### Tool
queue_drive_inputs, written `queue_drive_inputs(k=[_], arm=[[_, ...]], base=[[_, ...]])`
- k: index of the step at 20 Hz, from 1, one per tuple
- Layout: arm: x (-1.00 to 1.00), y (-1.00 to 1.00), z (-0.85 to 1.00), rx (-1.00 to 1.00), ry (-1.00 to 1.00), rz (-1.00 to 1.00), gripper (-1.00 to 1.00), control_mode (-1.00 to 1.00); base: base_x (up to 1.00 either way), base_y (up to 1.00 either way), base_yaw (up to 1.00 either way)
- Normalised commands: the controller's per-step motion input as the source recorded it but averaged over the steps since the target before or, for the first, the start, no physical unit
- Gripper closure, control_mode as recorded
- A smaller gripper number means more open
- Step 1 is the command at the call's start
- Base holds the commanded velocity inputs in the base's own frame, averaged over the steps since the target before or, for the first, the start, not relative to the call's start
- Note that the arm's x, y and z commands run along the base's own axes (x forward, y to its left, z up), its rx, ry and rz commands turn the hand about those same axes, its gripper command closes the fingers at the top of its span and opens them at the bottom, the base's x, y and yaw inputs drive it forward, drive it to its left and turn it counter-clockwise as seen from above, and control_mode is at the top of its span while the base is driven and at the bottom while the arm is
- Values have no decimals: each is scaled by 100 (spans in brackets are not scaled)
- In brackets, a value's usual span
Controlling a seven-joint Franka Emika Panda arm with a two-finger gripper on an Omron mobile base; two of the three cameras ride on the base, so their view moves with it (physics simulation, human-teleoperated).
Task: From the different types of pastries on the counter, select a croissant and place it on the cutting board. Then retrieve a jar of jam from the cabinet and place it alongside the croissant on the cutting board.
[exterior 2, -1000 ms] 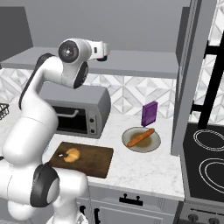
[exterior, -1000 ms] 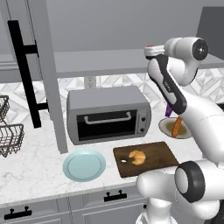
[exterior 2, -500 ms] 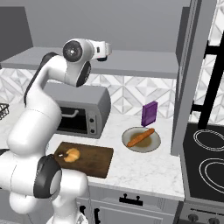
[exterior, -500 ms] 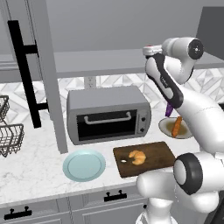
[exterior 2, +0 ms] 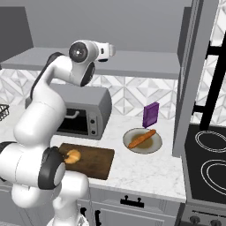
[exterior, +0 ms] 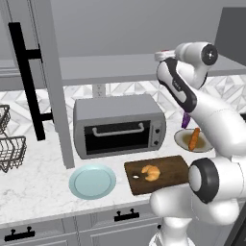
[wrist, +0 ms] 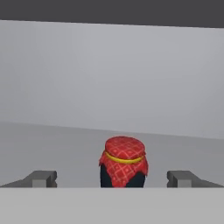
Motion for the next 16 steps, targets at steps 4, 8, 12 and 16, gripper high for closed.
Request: queue_drive_inputs(k=[4, 8, 12, 16], arm=[[23, 0, -14, 0, 0, 0, -100, -100], [33, -1, -13, 0, 0, 0, -100, -100], [22, -15, -12, 3, 0, 0, -100, -100], [25, 0, -10, 0, 0, 0, -100, -100]], base=[[0, 0, 0], [0, 0, 0], [0, 0, 0], [0, 0, 0]])
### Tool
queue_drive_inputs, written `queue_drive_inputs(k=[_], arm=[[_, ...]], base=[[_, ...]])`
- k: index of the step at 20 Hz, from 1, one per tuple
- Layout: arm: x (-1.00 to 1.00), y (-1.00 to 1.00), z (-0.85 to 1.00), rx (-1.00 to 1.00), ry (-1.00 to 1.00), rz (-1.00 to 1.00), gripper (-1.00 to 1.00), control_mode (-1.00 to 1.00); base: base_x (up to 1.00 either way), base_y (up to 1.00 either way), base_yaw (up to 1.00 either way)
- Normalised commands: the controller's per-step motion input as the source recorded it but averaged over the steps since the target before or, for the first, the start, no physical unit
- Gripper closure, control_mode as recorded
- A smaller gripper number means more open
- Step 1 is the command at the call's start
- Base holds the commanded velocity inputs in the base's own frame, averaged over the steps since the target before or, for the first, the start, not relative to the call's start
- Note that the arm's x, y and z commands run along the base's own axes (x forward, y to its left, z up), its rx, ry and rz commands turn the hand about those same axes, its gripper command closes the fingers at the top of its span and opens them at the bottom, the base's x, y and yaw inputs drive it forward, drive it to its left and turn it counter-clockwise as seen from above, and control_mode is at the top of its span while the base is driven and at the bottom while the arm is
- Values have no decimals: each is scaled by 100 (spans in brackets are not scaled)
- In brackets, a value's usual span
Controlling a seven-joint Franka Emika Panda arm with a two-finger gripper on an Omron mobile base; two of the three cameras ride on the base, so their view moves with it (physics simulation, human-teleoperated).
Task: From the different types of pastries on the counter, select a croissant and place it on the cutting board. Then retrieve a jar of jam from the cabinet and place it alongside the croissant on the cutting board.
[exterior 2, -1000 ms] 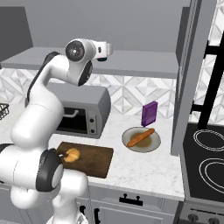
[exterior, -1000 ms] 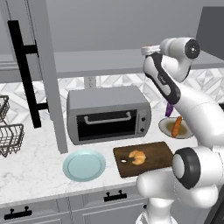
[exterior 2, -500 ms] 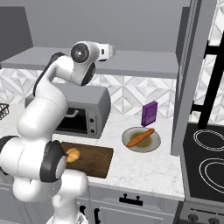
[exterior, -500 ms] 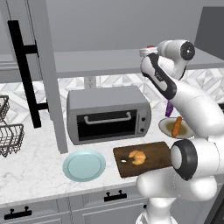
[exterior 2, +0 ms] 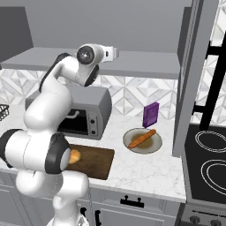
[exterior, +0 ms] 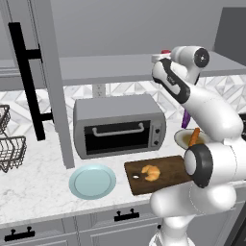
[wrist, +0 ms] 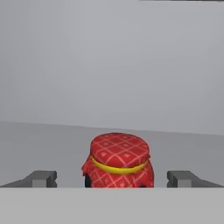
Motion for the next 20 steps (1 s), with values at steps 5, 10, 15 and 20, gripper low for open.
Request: queue_drive_inputs(k=[5, 10, 15, 20], arm=[[28, 0, -9, 0, 0, 0, -100, -100], [13, 0, -10, 0, 0, 0, 100, -100], [3, 0, -7, 0, 1, 0, 100, -100], [0, 0, 0, 0, 0, 0, 100, -100]], base=[[0, 0, 0], [0, 0, 0], [0, 0, 0], [0, 0, 0]])
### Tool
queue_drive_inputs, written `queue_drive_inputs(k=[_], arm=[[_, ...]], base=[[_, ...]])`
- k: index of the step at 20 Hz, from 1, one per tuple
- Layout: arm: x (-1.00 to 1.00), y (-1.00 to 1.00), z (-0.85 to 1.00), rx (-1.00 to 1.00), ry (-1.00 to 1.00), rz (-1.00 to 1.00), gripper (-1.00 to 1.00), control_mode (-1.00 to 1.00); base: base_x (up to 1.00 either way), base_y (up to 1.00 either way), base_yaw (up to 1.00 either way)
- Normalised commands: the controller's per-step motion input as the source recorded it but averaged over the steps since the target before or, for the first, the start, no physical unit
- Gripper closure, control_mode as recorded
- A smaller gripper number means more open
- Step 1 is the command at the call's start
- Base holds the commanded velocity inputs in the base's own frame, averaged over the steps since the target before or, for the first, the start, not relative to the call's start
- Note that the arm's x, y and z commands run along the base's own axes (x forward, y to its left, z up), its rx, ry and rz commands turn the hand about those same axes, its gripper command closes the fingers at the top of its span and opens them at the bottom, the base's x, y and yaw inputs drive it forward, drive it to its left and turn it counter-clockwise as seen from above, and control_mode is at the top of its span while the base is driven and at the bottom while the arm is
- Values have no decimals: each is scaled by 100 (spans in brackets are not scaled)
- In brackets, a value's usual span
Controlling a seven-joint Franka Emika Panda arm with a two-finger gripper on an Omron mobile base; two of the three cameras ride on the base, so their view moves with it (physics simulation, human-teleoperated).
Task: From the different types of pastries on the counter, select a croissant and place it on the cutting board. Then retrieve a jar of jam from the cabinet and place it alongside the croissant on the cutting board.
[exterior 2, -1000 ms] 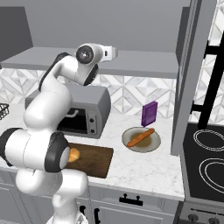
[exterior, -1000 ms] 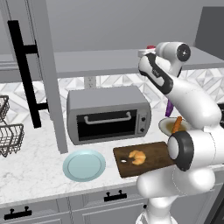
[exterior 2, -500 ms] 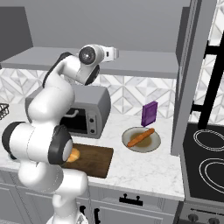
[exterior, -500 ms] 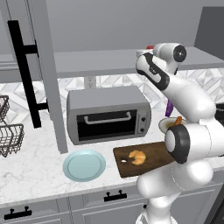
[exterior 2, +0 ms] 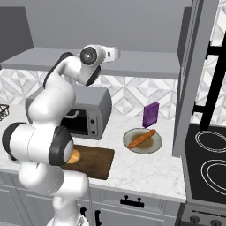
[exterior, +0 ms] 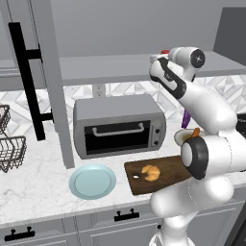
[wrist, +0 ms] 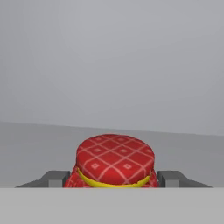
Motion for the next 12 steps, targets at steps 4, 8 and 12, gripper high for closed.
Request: queue_drive_inputs(k=[4, 8, 12], arm=[[-18, -5, 0, 2, 0, 0, 100, -100], [-88, -10, 0, 8, -4, 0, 100, -100], [-100, 0, 2, 4, -1, 1, 100, -100]], base=[[0, 0, 0], [0, 0, 0], [0, 0, 0]])
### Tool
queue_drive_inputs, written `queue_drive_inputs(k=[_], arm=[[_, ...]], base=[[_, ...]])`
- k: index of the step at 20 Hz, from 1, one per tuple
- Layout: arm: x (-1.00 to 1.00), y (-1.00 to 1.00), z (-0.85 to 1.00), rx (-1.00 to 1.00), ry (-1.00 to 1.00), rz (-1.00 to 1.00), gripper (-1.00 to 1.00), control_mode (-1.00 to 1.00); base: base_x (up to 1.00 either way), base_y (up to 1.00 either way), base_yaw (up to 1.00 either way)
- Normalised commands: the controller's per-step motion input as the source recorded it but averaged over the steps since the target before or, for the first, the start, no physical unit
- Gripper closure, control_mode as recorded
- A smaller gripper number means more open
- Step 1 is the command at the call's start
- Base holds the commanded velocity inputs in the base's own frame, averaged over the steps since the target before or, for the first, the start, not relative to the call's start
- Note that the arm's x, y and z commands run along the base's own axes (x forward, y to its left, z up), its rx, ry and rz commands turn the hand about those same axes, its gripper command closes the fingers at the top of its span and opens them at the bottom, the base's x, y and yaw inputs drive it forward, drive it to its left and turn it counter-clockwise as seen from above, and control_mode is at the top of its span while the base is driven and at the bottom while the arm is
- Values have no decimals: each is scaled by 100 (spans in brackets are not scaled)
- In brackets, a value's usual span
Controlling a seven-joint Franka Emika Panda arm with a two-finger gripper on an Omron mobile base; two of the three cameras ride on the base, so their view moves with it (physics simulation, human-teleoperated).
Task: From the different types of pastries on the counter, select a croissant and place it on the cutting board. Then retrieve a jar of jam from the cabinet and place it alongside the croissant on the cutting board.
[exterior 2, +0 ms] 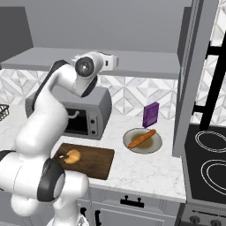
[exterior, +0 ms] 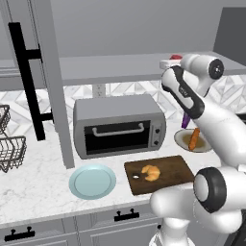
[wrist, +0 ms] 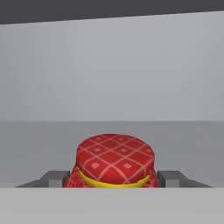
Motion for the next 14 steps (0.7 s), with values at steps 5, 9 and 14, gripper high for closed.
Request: queue_drive_inputs(k=[5, 9, 14], arm=[[-100, 10, 12, 0, 0, 4, 100, -100], [-100, 1, 1, 0, 0, 14, 100, -100], [-100, -4, -4, 0, 0, 21, 100, -100]], base=[[0, 0, 0], [0, 0, 0], [0, 0, 0]])
